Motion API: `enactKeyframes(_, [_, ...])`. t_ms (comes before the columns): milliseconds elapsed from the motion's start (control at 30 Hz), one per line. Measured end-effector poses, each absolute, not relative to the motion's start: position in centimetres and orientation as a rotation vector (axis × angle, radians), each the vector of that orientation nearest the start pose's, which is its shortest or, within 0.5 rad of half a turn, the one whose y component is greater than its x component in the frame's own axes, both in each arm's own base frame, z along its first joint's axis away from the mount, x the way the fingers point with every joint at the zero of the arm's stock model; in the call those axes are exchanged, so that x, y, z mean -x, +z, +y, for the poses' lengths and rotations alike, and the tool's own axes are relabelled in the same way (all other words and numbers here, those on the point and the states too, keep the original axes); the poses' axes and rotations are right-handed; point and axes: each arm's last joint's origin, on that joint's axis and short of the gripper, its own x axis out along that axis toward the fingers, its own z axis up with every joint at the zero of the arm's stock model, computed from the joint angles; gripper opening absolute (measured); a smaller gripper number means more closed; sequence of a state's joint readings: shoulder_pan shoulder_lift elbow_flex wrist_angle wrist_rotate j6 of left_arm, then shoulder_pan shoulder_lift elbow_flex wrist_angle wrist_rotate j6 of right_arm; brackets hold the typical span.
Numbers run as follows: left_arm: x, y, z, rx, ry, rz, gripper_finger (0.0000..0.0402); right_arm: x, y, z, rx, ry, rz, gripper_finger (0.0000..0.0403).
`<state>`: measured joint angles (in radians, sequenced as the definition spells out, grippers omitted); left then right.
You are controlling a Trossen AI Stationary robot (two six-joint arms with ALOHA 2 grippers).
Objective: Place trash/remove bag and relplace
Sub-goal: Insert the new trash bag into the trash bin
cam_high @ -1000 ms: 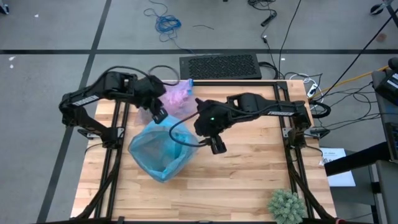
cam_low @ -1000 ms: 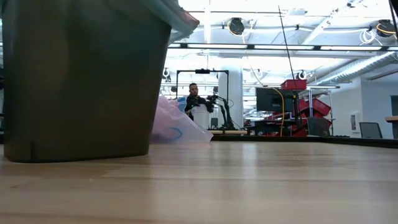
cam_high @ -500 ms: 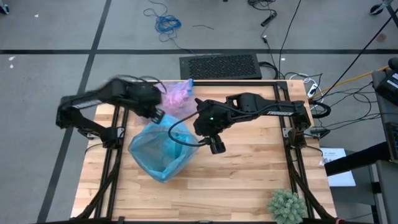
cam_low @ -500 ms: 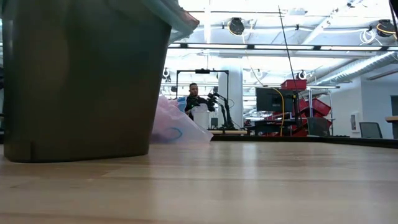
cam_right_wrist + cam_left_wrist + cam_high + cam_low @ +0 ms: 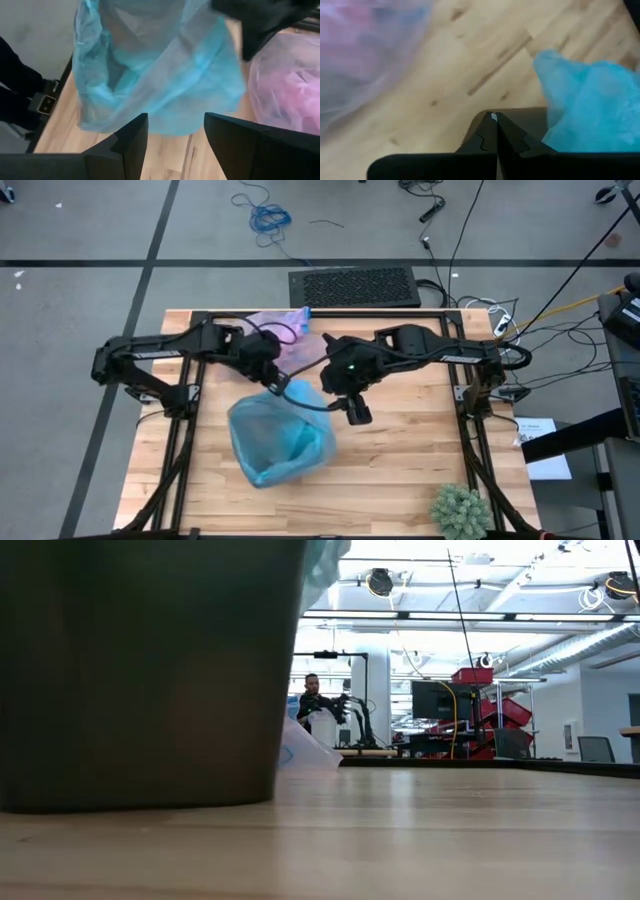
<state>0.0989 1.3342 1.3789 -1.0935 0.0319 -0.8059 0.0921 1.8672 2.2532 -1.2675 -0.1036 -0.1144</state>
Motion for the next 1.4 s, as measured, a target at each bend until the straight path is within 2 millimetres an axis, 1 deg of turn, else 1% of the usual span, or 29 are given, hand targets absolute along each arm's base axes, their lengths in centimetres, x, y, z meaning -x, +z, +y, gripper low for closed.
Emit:
enactKeyframes(200, [-28.0,33.6,1.1,0.774,0.34,0.936,0.0,-34.4,44.6,3.6,0.046,0.211,0.832,0.0187])
enactKeyframes(267, [-28.5,33.8,1.2,0.767,0.299,0.911,0.0,-34.1,45.0,3.8,0.053,0.219,0.81,0.0187])
enactKeyframes(300, [-28.5,34.2,1.4,0.763,0.296,0.898,0.0,-34.0,45.1,3.9,0.07,0.229,0.8,0.0187])
enactKeyframes(367, [-28.3,35.9,2.0,0.741,0.287,0.832,0.0,-34.0,45.2,4.4,0.108,0.257,0.788,0.0187])
enactKeyframes(500, [-27.1,40.0,3.5,0.664,0.281,0.683,0.0,-34.1,45.3,5.1,0.141,0.29,0.759,0.0187])
enactKeyframes(600, [-25.9,43.3,4.0,0.624,0.252,0.584,0.0,-34.3,45.6,5.4,0.148,0.292,0.716,0.0187])
enactKeyframes(667, [-24.8,45.5,3.7,0.603,0.181,0.545,0.0,-34.6,45.9,5.4,0.15,0.291,0.671,0.0187])
enactKeyframes(733, [-23.2,47.5,2.7,0.595,0.038,0.54,0.0,-35.0,46.1,5.5,0.153,0.292,0.635,0.0187])
enactKeyframes(800, [-21.6,48.8,1.3,0.604,-0.076,0.592,0.0,-35.4,45.9,5.5,0.145,0.286,0.63,0.0187])
enactKeyframes(833, [-20.8,49.2,0.6,0.612,-0.101,0.629,0.0,-35.8,45.6,5.6,0.122,0.276,0.643,0.0187])
enactKeyframes(900, [-19.8,49.1,-0.6,0.634,-0.094,0.723,0.0,-36.3,45.0,5.4,0.042,0.245,0.675,0.0187])
enactKeyframes(967, [-19.1,48.5,-1.7,0.653,-0.055,0.818,0.0,-36.8,44.4,5.3,-0.03,0.212,0.708,0.0188])
enactKeyframes(1067, [-18.8,47.2,-3.4,0.631,-0.002,0.93,0.0,-37.5,43.7,5.9,-0.056,0.182,0.721,0.0192])
enactKeyframes(1133, [-18.9,46.6,-4.4,0.568,0.023,0.939,0.0,-38.0,43.2,6.9,-0.031,0.15,0.727,0.0193])
enactKeyframes(1200, [-19.1,46.4,-5.0,0.516,0.057,0.909,0.0,-38.3,42.6,7.7,-0.003,0.112,0.74,0.0193])
enactKeyframes(1300, [-19.9,46.2,-5.8,0.49,0.055,0.835,0.0,-39.0,41.8,8.3,-0.01,0.048,0.747,0.0194])
enactKeyframes(1400, [-21.0,45.4,-6.6,0.48,0.034,0.812,0.0,-39.6,41.1,8.9,-0.016,0.018,0.747,0.0194])
